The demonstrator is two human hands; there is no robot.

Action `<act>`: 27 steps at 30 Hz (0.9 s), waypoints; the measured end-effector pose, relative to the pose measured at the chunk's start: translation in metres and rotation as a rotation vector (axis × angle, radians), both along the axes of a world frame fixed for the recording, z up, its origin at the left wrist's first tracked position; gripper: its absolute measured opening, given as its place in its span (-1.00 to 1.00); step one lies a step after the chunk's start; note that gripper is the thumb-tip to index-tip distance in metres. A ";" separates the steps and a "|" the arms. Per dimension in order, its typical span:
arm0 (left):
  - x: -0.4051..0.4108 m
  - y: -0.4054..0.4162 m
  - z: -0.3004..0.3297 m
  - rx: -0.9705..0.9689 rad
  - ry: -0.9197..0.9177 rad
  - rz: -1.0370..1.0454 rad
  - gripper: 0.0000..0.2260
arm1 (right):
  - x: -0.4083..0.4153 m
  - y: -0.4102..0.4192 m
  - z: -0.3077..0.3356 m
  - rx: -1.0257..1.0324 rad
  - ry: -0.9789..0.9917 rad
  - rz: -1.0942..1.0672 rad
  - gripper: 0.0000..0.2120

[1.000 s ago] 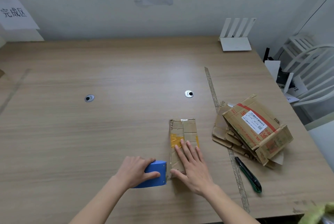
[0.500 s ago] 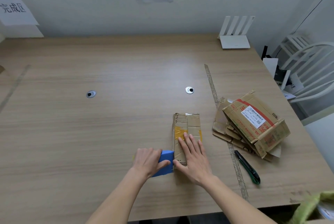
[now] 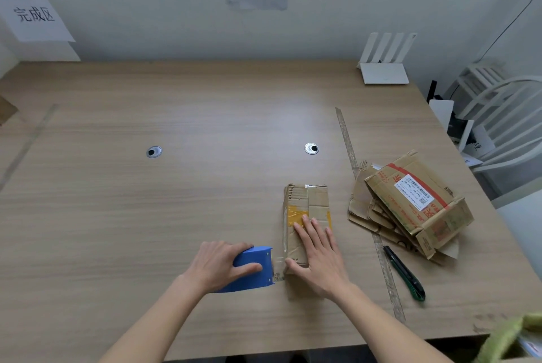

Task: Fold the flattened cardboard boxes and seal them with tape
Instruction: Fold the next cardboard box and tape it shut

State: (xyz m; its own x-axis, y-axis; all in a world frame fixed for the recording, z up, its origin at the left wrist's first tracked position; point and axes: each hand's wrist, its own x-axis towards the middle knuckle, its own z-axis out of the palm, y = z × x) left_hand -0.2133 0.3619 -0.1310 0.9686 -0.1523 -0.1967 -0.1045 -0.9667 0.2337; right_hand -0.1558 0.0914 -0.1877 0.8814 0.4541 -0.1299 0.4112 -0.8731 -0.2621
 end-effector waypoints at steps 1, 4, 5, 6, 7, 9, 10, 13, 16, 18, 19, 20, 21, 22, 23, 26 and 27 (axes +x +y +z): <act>-0.001 0.004 0.001 -0.013 -0.003 0.004 -0.27 | 0.000 0.000 0.000 -0.006 0.005 0.005 -0.18; 0.002 0.008 0.005 0.000 -0.007 -0.011 -0.29 | 0.001 0.000 0.000 -0.005 -0.003 0.011 -0.17; 0.006 0.006 0.005 0.026 -0.019 -0.026 -0.30 | 0.001 0.000 0.002 -0.004 -0.003 0.013 -0.17; 0.010 0.003 0.005 0.061 -0.026 -0.036 -0.29 | 0.001 0.000 0.002 -0.004 -0.002 0.015 -0.17; 0.014 -0.002 0.004 0.104 -0.021 -0.038 -0.28 | 0.001 0.000 0.002 -0.003 -0.006 0.013 -0.17; 0.020 -0.017 -0.002 0.189 0.008 -0.018 -0.26 | 0.000 0.001 0.001 0.003 -0.018 0.002 -0.17; 0.021 -0.027 -0.008 0.226 0.026 -0.004 -0.27 | -0.001 0.002 -0.001 0.004 -0.027 -0.005 -0.17; 0.023 -0.057 -0.016 0.263 0.081 0.058 -0.45 | -0.003 0.002 -0.005 0.010 -0.044 -0.023 -0.16; 0.031 -0.070 -0.013 0.293 0.071 0.044 -0.55 | -0.003 -0.001 -0.003 -0.005 -0.019 -0.013 -0.16; 0.033 -0.069 -0.011 0.317 0.047 0.025 -0.54 | -0.003 0.000 -0.002 -0.017 -0.022 -0.021 -0.15; 0.034 -0.069 -0.010 0.326 0.041 0.017 -0.54 | -0.004 0.001 -0.001 -0.025 -0.023 -0.026 -0.15; 0.035 -0.070 -0.009 0.336 0.040 0.001 -0.55 | -0.004 0.003 -0.001 -0.031 -0.020 -0.029 -0.15; 0.036 -0.070 -0.007 0.346 0.039 -0.019 -0.55 | -0.004 0.004 -0.001 -0.033 -0.018 -0.030 -0.15; 0.038 -0.071 -0.006 0.355 0.046 -0.035 -0.56 | -0.004 0.005 -0.002 -0.033 -0.017 -0.033 -0.15; 0.039 -0.073 -0.003 0.359 0.057 -0.043 -0.56 | -0.004 0.004 -0.002 -0.034 -0.012 -0.037 -0.15; 0.042 -0.072 -0.002 0.335 0.086 -0.060 -0.55 | -0.002 0.004 0.004 -0.031 0.001 -0.036 -0.15; 0.040 -0.068 -0.005 0.320 0.104 -0.064 -0.54 | -0.002 0.003 0.005 -0.035 0.015 -0.026 -0.15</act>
State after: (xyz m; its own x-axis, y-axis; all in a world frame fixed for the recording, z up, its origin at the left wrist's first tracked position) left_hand -0.1731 0.2940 -0.1357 0.9312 -0.1267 -0.3416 -0.1591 -0.9849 -0.0683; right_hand -0.1574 0.0946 -0.1825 0.8908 0.4257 -0.1586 0.3842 -0.8923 -0.2371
